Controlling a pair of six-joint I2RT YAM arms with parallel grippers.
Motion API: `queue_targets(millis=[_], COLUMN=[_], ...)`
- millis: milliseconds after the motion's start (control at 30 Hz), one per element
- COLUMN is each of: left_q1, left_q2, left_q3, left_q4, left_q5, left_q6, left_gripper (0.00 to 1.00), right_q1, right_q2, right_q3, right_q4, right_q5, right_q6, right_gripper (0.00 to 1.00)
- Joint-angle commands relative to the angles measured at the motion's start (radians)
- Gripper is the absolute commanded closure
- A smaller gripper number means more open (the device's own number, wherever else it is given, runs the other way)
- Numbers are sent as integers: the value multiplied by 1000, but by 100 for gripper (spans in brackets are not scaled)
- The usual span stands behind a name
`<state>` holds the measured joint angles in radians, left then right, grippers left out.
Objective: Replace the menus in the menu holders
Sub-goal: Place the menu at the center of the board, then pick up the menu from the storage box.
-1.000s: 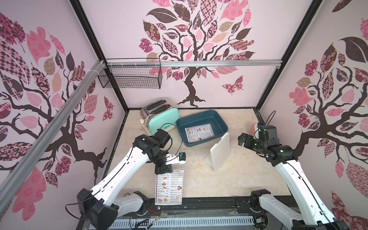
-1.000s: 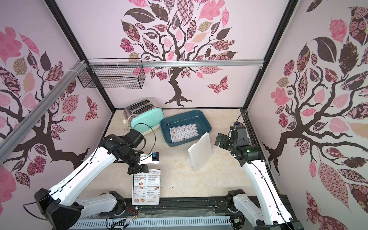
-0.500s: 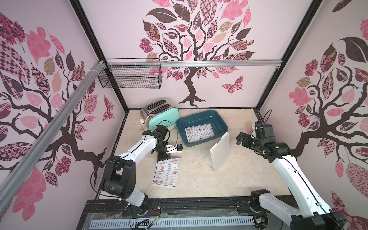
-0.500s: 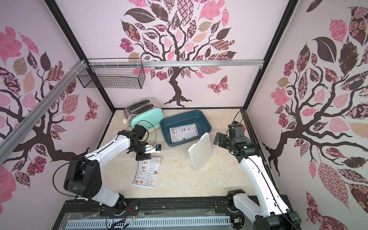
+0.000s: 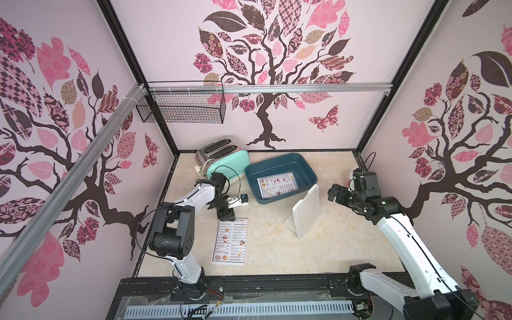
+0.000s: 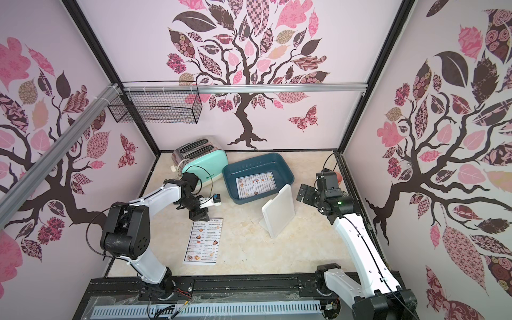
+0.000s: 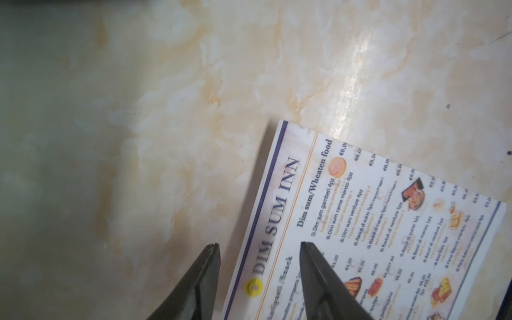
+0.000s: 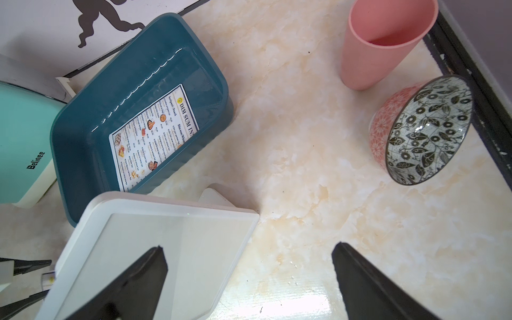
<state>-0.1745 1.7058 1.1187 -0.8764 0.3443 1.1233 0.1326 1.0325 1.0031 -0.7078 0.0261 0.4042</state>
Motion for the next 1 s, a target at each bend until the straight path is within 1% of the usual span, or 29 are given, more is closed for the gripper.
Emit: queue_targets(millis=[0, 67, 133, 167, 200, 233, 267, 300, 333, 367, 400, 433, 467, 567, 600, 633, 700, 833, 900, 967], left_q1=[17, 17, 17, 15, 10, -2, -18, -33, -37, -38, -26, -7, 8, 2, -7, -14, -33, -56, -64, -77], left_q2=[-85, -158, -244, -286, -328, -356, -390, -411, -421, -427, -434, -438, -439, -426, -407, -388, -334, -213, -150, -90], left_q3=[27, 26, 16, 4, -12, -32, -54, -59, -57, -51, -50, -64, -94, -149, -153, -146, -123, -29, 28, 77], left_q4=[7, 19, 95, 163, 239, 342, 448, 507, 534, 558, 572, 601, 646, 709, 709, 692, 674, 591, 553, 523], left_q5=[46, 77, 114, 136, 150, 135, 89, 48, 19, -26, -56, -54, -18, 33, 41, 44, 75, 72, 56, 34], left_q6=[-16, -35, -125, -211, -317, -441, -597, -730, -836, -982, -1131, -1263, -1383, -1609, -1669, -1710, -1765, -1782, -1778, -1769], left_gripper=[38, 37, 37, 37, 37, 37, 36, 33, 31, 32, 36, 38, 39, 40, 39, 36, 29, 24, 24, 28], right_q1=[3, 2, 3, 2, 3, 2, 2, 3, 3, 4, 3, 4, 4, 5, 8, 11, 26, 68, 81, 86], right_q2=[-15, -21, -25, -24, -22, -17, -10, 1, 14, 34, 60, 90, 131, 277, 326, 368, 464, 648, 731, 797], right_q3=[24, 26, 28, 29, 31, 36, 44, 53, 65, 80, 104, 129, 166, 279, 314, 346, 415, 571, 644, 693], right_q4=[-22, -26, -27, -26, -22, -18, -11, -1, 7, 20, 35, 47, 55, 51, 52, 53, 48, 28, 21, 24], right_q5=[15, 21, 22, 22, 21, 16, 14, 9, 3, -3, -14, -29, -47, -106, -117, -124, -144, -176, -183, -174], right_q6=[5, 2, 1, 0, -1, 1, 4, 8, 14, 23, 29, 36, 46, 83, 100, 112, 127, 100, 84, 76], right_gripper=[0, 0, 0, 0, 0, 0, 0, 0, 0, 1, 0, 0, 0, 0, 1, 3, 6, 7, 8, 9])
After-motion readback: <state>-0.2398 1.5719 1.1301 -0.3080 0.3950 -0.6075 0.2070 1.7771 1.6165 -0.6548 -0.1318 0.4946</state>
